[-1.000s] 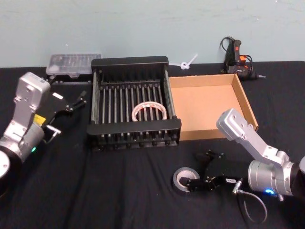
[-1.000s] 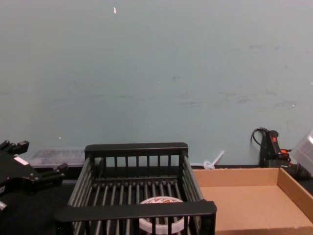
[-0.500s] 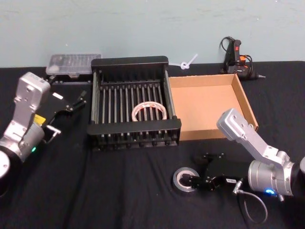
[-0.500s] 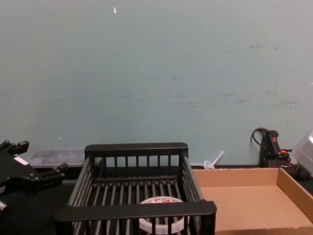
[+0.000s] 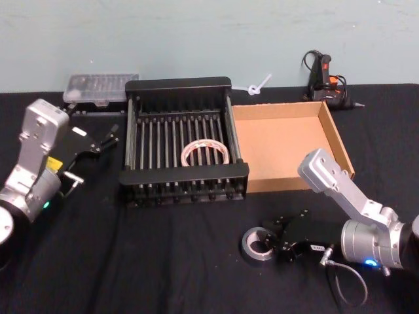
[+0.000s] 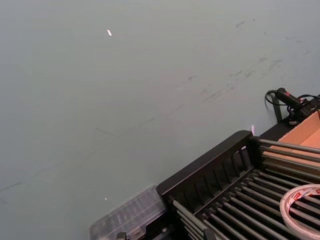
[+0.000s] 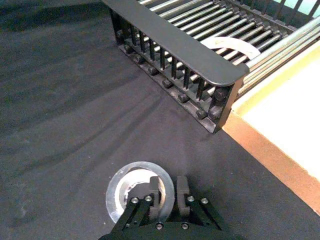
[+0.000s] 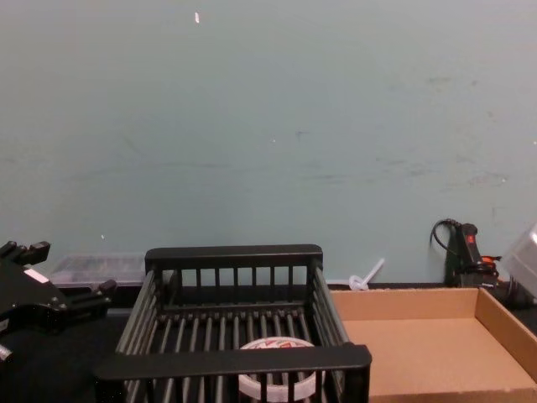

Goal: Pick up the white tape and place it into the black box , Pick up the silver tape and place it into the brown box.

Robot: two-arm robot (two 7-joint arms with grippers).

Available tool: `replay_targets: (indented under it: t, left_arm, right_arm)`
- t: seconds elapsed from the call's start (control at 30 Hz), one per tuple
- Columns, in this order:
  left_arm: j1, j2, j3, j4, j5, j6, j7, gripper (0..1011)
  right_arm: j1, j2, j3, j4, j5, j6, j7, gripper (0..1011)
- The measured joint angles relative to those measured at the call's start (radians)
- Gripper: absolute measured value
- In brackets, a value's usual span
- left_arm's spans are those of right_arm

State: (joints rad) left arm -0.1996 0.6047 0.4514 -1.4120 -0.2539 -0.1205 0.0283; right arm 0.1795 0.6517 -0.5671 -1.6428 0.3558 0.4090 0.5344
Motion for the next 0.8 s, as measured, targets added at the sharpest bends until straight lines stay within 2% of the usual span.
replay_targets:
  t: [0.03,0.1,0.53,0.8]
  left_arm:
    - [0.000,0.000,0.000,0.000,0.000,0.000,0.000,1001]
    - [0.000,0.000,0.000,0.000,0.000,0.000,0.000,1002]
    - [0.000,0.000,0.000,0.000,0.000,0.000,0.000,1001]
    - [0.000,0.000,0.000,0.000,0.000,0.000,0.000,1001]
  right_arm:
    - [0.000,0.000,0.000,0.000,0.000,0.000,0.000,205]
    - [0.000,0.000,0.000,0.000,0.000,0.000,0.000,161]
    - [0.000,0.001,0.001,0.000,0.001,-0.005,0.005,152]
    - [-0.002,-0.005,0.027,-0.004,0.022,-0.011,-0.005,152]
